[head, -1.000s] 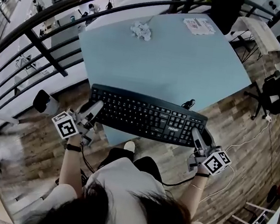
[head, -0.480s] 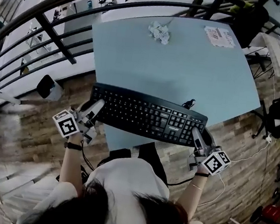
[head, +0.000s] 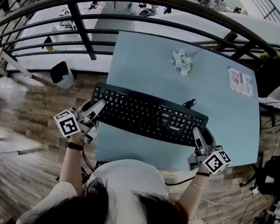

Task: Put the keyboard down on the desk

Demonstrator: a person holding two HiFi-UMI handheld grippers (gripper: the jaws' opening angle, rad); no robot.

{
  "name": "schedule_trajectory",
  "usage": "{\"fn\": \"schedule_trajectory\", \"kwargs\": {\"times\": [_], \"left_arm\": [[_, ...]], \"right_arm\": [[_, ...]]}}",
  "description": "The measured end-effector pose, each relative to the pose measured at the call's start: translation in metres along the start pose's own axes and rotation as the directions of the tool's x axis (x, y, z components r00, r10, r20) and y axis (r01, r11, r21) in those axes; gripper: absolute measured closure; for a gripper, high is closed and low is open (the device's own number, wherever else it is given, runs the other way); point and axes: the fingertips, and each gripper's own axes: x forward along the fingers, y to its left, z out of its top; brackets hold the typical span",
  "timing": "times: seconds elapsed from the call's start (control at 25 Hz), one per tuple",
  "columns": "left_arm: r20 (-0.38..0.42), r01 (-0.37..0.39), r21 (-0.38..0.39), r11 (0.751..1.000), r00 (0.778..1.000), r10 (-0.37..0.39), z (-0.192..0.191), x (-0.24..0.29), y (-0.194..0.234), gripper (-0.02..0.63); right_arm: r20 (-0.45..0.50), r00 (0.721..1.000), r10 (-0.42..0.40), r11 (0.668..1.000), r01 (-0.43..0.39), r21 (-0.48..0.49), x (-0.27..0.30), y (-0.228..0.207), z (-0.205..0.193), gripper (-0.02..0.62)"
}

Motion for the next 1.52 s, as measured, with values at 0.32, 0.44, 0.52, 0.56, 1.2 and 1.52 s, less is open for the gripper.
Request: {"fn": "schedule_trajectory", "kwargs": {"times": [0.32, 0.44, 0.52, 0.56, 1.2, 1.52], "left_arm": [[0.127, -0.154, -0.004, 0.988, 0.98, 0.153, 0.015, -0.026, 0.009, 0.422], [0.142, -0.185, -0.008, 0.983, 0.972, 0.184, 0.016, -0.033, 0.01, 0.422], [0.148, -0.202, -0.012, 0.979, 0.968, 0.202, 0.014, -0.032, 0.007, 0.422], [0.149, -0.208, -0.014, 0.978, 0.967, 0.208, 0.012, -0.032, 0.006, 0.422], [0.124, -0.186, -0.018, 0.982, 0.974, 0.187, 0.013, -0.035, 0.013, 0.42], [0.107, -0.165, -0.034, 0.986, 0.98, 0.167, 0.007, -0.026, 0.02, 0.42]], "right_arm": [[-0.119, 0.979, 0.167, 0.986, -0.168, 0.001, 0.076, -0.008, 0.017, 0.431], [-0.137, 0.971, 0.194, 0.981, -0.194, 0.01, 0.086, -0.008, 0.016, 0.431], [-0.147, 0.967, 0.206, 0.978, -0.206, 0.018, 0.09, -0.012, 0.016, 0.431], [-0.15, 0.966, 0.21, 0.978, -0.209, 0.021, 0.09, -0.014, 0.016, 0.431], [-0.136, 0.977, 0.166, 0.986, -0.165, 0.018, 0.082, -0.007, 0.008, 0.431], [-0.121, 0.981, 0.152, 0.988, -0.15, 0.02, 0.081, -0.016, 0.004, 0.43]]}}
